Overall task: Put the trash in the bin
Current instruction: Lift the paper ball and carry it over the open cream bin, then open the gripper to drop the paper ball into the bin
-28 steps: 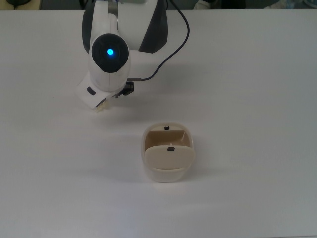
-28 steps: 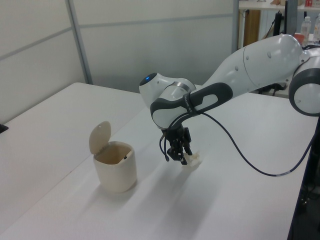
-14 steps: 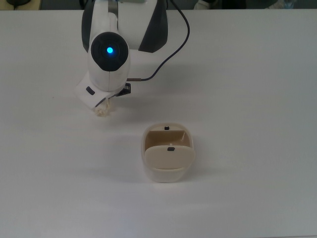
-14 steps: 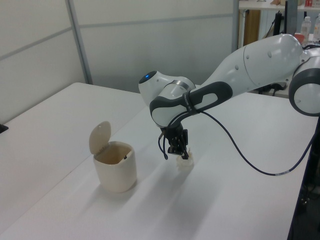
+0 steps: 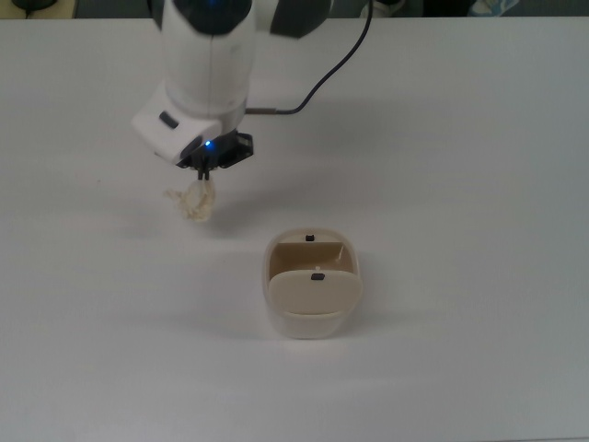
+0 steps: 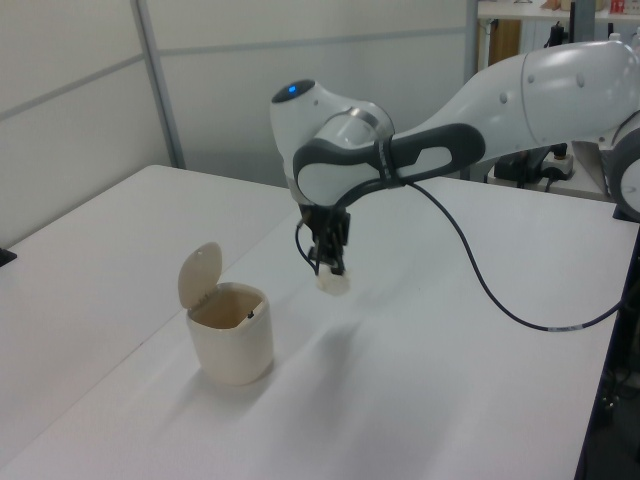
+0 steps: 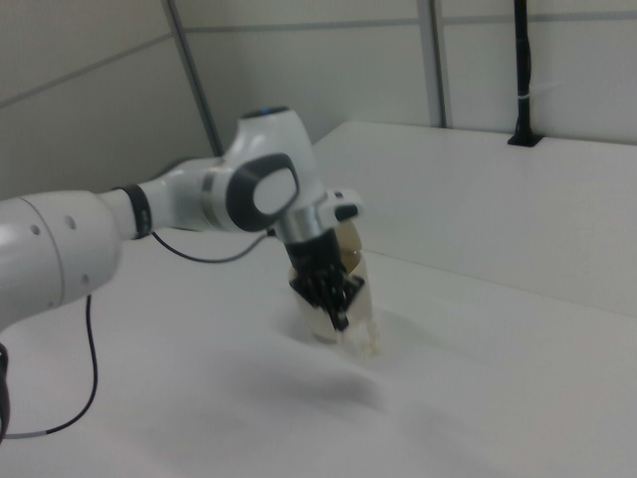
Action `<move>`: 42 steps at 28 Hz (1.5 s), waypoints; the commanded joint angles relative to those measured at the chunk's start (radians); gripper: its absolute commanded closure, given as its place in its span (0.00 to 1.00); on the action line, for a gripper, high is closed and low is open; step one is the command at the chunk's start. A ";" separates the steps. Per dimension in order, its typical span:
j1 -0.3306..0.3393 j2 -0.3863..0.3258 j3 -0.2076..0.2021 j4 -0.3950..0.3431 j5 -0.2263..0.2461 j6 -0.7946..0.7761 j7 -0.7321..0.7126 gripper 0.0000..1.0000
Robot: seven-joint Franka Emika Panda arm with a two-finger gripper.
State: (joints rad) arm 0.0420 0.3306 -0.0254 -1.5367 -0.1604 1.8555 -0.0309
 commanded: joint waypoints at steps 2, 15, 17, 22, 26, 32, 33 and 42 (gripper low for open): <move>0.056 -0.038 0.005 0.000 0.007 0.163 -0.007 1.00; 0.062 0.028 0.107 -0.006 0.009 0.433 0.006 0.90; 0.064 0.034 0.107 -0.005 0.009 0.435 0.011 0.58; 0.062 0.039 0.107 -0.002 -0.002 0.435 0.013 0.00; 0.062 0.031 0.105 0.000 -0.008 0.432 0.006 0.00; 0.049 -0.025 0.081 0.001 -0.001 0.317 0.012 0.00; 0.045 -0.036 0.073 0.001 0.001 0.289 0.011 0.00; 0.041 -0.149 0.001 0.029 0.007 -0.006 0.012 0.00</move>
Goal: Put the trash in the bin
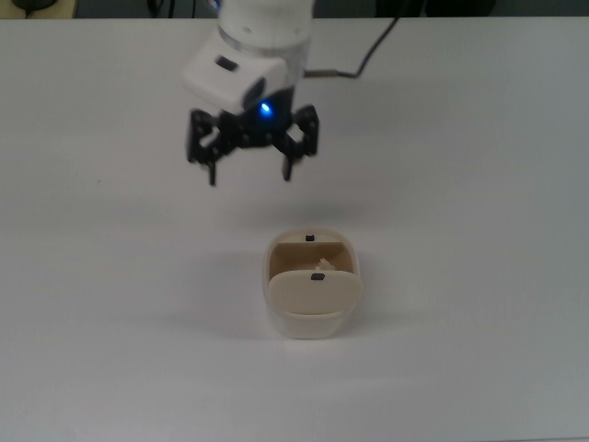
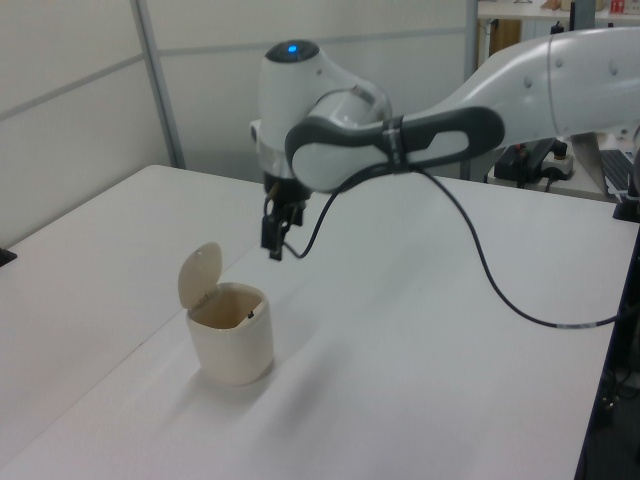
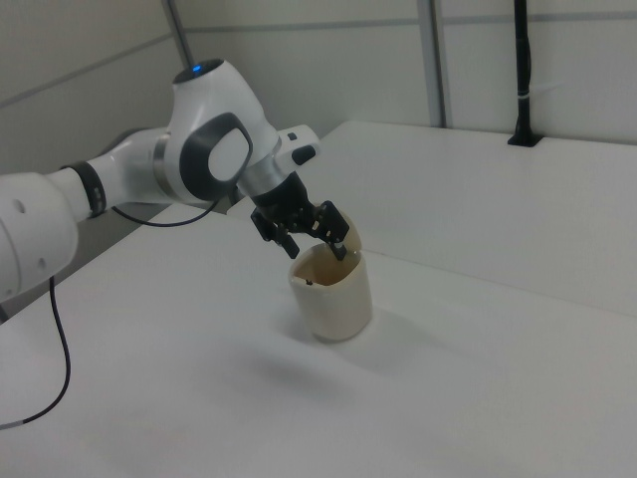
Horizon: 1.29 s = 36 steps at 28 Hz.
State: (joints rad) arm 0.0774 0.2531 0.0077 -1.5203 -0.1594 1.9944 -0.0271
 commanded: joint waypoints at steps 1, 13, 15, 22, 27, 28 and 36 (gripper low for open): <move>0.005 -0.078 -0.035 0.017 0.006 -0.175 0.009 0.00; 0.004 -0.186 -0.072 0.052 0.020 -0.474 0.010 0.00; 0.004 -0.193 -0.080 0.051 0.037 -0.479 0.012 0.00; -0.001 -0.216 -0.143 0.052 0.158 -0.477 -0.004 0.00; 0.001 -0.218 -0.161 0.054 0.207 -0.476 0.010 0.00; 0.001 -0.218 -0.163 0.054 0.207 -0.479 0.012 0.00; -0.001 -0.221 -0.163 0.052 0.207 -0.482 0.015 0.00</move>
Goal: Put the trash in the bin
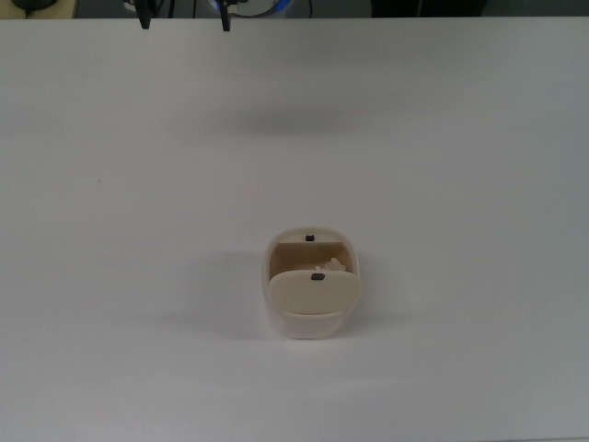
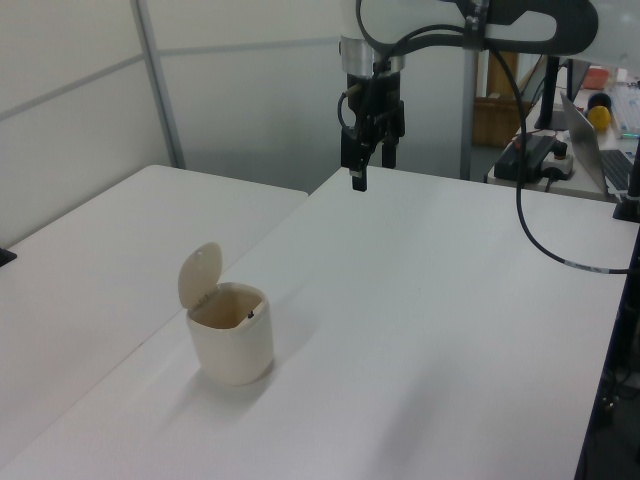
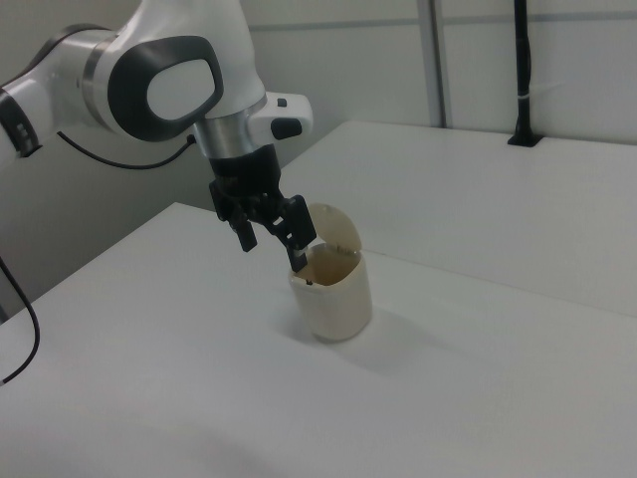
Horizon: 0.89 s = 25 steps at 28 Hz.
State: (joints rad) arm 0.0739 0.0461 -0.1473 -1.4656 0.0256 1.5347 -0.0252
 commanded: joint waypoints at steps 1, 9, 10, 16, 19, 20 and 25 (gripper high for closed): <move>0.003 -0.014 -0.008 -0.002 0.023 -0.022 0.013 0.00; 0.004 -0.015 -0.008 -0.002 0.022 -0.074 0.007 0.00; 0.004 -0.029 -0.006 -0.007 0.022 -0.076 -0.001 0.00; 0.003 -0.038 -0.008 -0.018 0.022 -0.074 -0.018 0.00; 0.000 -0.037 -0.005 -0.018 0.013 -0.073 -0.068 0.00; 0.000 -0.038 -0.005 -0.018 0.011 -0.073 -0.070 0.00; 0.000 -0.037 -0.003 -0.018 0.010 -0.073 -0.071 0.00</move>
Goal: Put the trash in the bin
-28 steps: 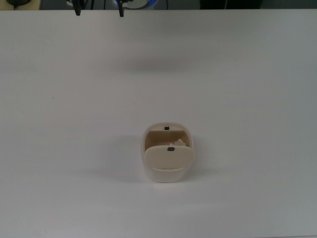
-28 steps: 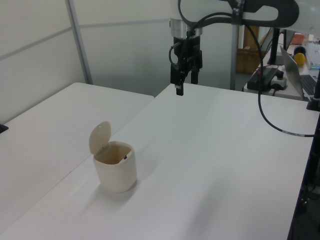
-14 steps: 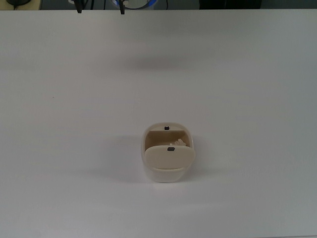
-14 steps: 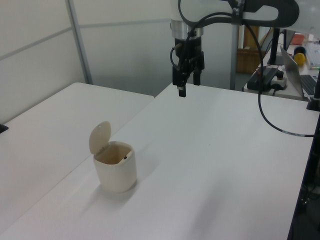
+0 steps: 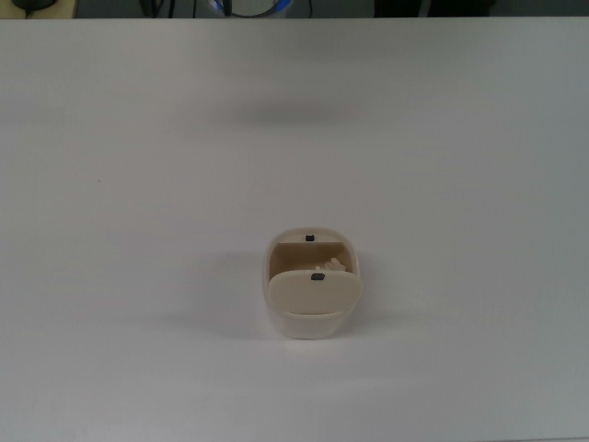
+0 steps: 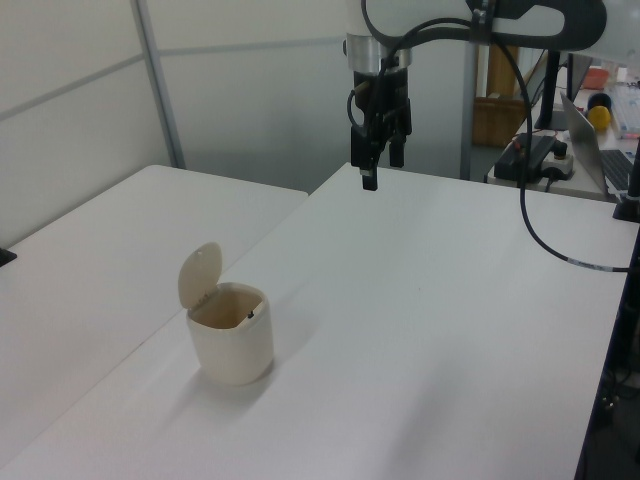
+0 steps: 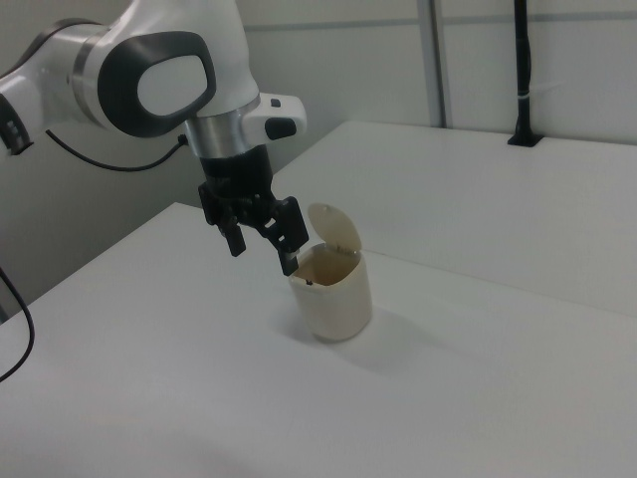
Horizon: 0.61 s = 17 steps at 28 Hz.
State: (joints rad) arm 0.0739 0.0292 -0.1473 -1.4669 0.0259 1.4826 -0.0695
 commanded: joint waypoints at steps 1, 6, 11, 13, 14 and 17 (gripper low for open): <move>0.000 -0.020 -0.003 -0.016 0.009 -0.021 -0.027 0.00; 0.000 -0.017 -0.003 -0.016 0.011 -0.018 -0.030 0.00; -0.014 -0.015 -0.005 -0.016 0.020 -0.021 -0.036 0.00; -0.016 -0.017 -0.005 -0.016 0.020 -0.021 -0.038 0.00; -0.016 -0.017 -0.005 -0.016 0.020 -0.021 -0.038 0.00; -0.016 -0.017 -0.001 -0.016 0.014 -0.018 -0.035 0.00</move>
State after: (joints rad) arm 0.0667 0.0292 -0.1474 -1.4694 0.0259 1.4826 -0.0765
